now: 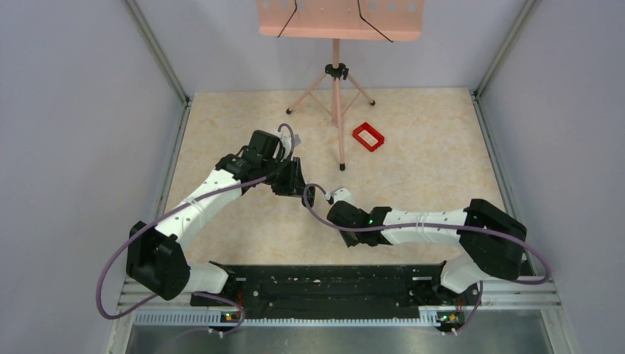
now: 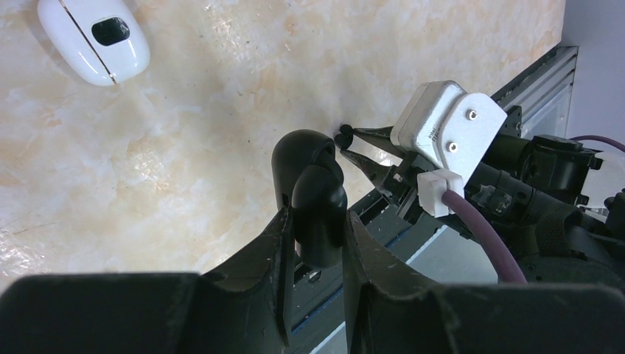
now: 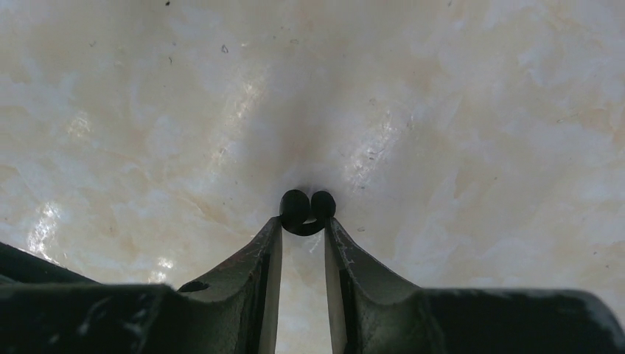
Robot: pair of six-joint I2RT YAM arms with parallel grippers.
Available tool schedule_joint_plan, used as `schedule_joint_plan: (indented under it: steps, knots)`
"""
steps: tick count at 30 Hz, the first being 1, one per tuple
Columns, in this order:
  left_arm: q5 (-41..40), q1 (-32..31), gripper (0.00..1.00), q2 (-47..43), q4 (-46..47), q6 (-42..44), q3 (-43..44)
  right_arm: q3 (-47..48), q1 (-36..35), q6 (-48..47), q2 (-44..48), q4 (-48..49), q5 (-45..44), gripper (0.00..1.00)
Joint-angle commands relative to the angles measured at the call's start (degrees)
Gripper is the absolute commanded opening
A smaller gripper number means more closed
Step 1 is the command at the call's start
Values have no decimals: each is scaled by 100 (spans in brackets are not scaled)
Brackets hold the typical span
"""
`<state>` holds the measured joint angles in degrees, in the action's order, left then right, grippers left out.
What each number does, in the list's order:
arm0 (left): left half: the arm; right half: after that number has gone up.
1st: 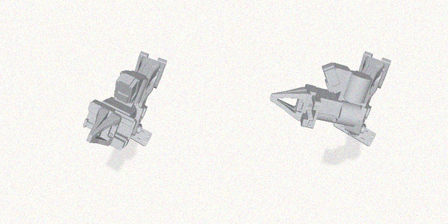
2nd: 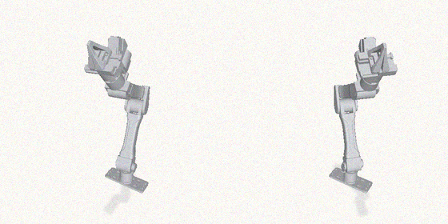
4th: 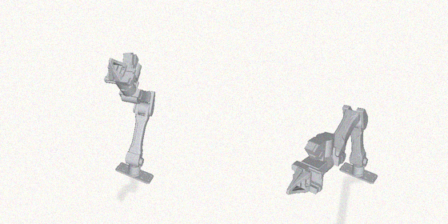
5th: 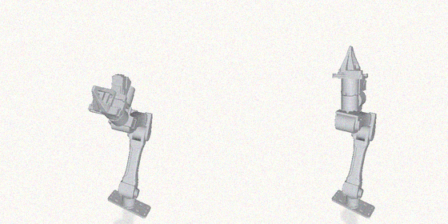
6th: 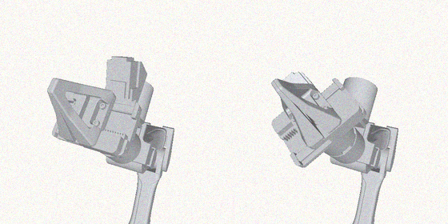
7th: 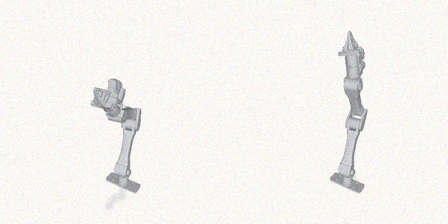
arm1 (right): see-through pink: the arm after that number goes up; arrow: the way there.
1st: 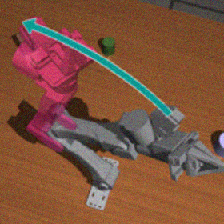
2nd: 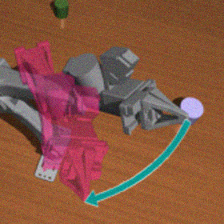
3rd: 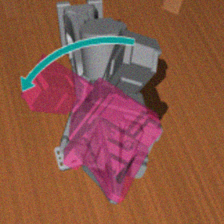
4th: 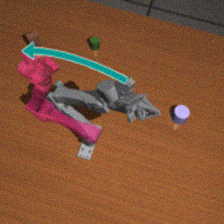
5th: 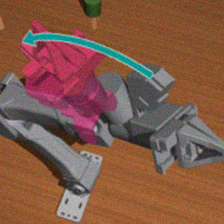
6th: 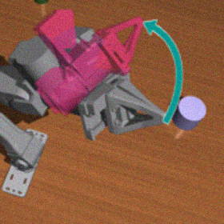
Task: Insert the wireless bluetooth earbuds into the charging case
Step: Move the left earbud to the corner of the board.
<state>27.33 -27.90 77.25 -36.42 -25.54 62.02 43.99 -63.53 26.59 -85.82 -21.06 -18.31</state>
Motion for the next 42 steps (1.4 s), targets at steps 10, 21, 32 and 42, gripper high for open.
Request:
schedule_joint_plan:
  steps: [10, 21, 32, 42]
  knots:
    - [-80, 25, 0, -226, 78, 23, -63, -310, 1023, 644, 278, 865, 353, 26]
    - [-70, 30, 0, -260, 82, 6, -67, -1168, 2169, 1390, 1055, 1658, 1411, 26]
    - [-44, 30, 0, -303, 88, -4, -84, -2004, 3122, 2118, 1801, 2251, 2108, 31]
    - [35, 27, 0, -244, 105, -4, -35, -2162, 3382, 1969, 2039, 2136, 2205, 36]
